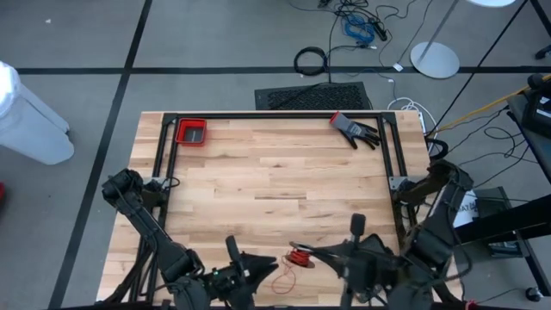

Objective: Coil cords
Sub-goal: Coil the red wire onto the spool

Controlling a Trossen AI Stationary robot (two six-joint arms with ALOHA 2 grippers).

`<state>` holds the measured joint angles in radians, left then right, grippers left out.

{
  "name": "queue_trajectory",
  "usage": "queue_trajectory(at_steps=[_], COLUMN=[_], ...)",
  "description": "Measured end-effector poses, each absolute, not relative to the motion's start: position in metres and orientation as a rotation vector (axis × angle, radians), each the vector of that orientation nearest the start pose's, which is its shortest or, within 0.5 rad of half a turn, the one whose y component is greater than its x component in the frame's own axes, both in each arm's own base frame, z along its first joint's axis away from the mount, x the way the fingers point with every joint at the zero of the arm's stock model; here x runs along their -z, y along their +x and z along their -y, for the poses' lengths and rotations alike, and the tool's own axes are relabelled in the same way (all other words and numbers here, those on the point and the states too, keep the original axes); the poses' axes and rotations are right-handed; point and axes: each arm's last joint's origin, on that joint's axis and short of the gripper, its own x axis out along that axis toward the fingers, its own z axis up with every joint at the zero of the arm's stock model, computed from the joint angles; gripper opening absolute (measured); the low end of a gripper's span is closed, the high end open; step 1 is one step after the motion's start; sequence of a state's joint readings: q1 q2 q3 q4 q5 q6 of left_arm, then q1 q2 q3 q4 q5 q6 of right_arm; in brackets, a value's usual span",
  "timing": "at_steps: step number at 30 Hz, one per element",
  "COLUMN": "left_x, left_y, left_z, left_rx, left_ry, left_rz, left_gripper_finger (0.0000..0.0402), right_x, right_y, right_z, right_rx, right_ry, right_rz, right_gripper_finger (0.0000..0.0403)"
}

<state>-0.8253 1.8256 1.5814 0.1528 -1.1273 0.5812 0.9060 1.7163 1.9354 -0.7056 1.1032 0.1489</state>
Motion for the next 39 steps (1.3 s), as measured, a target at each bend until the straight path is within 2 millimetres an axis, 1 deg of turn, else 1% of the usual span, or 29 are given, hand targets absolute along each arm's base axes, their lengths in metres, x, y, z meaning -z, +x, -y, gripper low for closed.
queue_trajectory(at_steps=[5,9,14,18,20,24,31,34,36,39], left_x=[-0.344,-0.344,-0.344,-0.342,-0.338,-0.326,-0.308,-0.301,-0.297,-0.291], left_y=[0.303,0.302,0.304,0.31,0.314,0.32,0.338,0.344,0.347,0.352], left_z=[0.29,0.29,0.288,0.282,0.282,0.286,0.28,0.279,0.28,0.28], left_rx=[-0.255,-0.265,-0.279,-0.321,-0.317,-0.284,-0.364,-0.35,-0.337,-0.343], left_ry=[0.692,0.687,0.603,0.471,0.453,0.474,0.496,0.501,0.502,0.496], left_rz=[-0.175,-0.177,-0.166,-0.158,-0.161,-0.176,-0.204,-0.212,-0.215,-0.213], left_gripper_finger=[0.0099,0.0105,0.0105,0.0105,0.0105,0.0105,0.0105,0.0107,0.0114,0.0138], right_x=[-0.44,-0.443,-0.445,-0.446,-0.446,-0.445,-0.445,-0.445,-0.445,-0.444], right_y=[0.227,0.219,0.213,0.213,0.212,0.212,0.212,0.212,0.212,0.212], right_z=[-0.272,-0.275,-0.276,-0.275,-0.274,-0.272,-0.273,-0.273,-0.272,-0.272], right_rx=[0.225,0.228,0.28,0.335,0.372,0.402,0.402,0.402,0.402,0.401], right_ry=[-0.284,-0.287,-0.301,-0.313,-0.32,-0.335,-0.337,-0.339,-0.343,-0.347], right_rz=[-0.222,-0.207,-0.185,-0.17,-0.16,-0.157,-0.157,-0.158,-0.16,-0.161], right_gripper_finger=[0.0,0.0,0.0,0.0,0.0,0.0,0.0,0.0,0.0,0.0])
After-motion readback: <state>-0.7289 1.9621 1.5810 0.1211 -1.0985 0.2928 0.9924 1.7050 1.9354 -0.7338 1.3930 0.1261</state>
